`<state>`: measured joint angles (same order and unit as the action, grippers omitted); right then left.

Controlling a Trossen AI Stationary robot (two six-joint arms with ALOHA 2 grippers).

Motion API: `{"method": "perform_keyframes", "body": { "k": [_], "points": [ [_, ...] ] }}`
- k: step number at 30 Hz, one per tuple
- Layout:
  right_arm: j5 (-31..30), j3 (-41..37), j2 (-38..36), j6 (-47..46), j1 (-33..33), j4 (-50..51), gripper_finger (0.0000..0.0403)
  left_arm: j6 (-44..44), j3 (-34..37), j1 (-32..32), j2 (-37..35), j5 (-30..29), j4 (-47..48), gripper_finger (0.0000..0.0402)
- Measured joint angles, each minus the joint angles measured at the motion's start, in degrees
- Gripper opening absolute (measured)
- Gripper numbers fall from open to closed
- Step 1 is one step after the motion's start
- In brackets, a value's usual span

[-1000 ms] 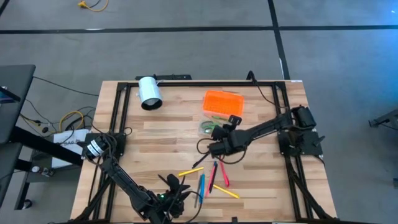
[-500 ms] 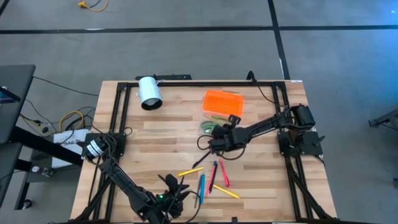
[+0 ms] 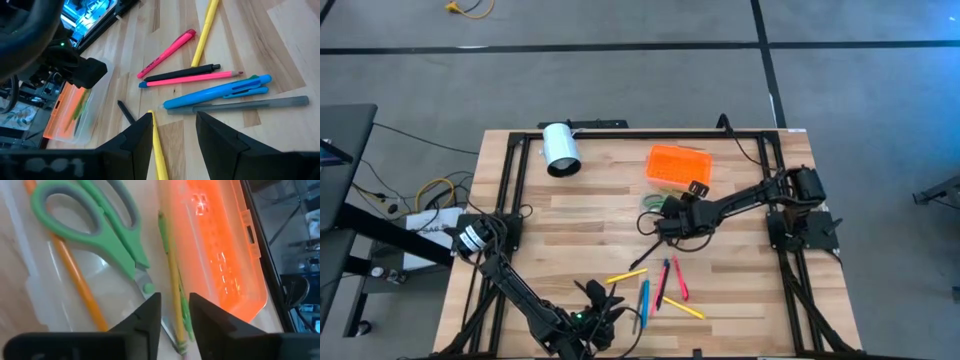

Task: Pick & place school supplies into a supply box
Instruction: Put the left yellow pen into the supply box

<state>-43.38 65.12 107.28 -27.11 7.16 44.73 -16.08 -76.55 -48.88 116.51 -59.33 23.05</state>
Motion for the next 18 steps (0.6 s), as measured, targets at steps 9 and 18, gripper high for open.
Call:
{"method": "perform_keyframes", "body": {
  "k": [9,18],
  "points": [
    [-5.4,0.0,-2.6,0.1,6.6,0.1,0.0128,-3.2,0.0,0.4,0.0,0.2,3.6,0.0142],
    [-12.0,0.0,-10.8,-0.8,21.6,-0.5,0.0119,-16.5,0.0,4.2,0.0,7.3,13.9,0.0142]
  ]
}}
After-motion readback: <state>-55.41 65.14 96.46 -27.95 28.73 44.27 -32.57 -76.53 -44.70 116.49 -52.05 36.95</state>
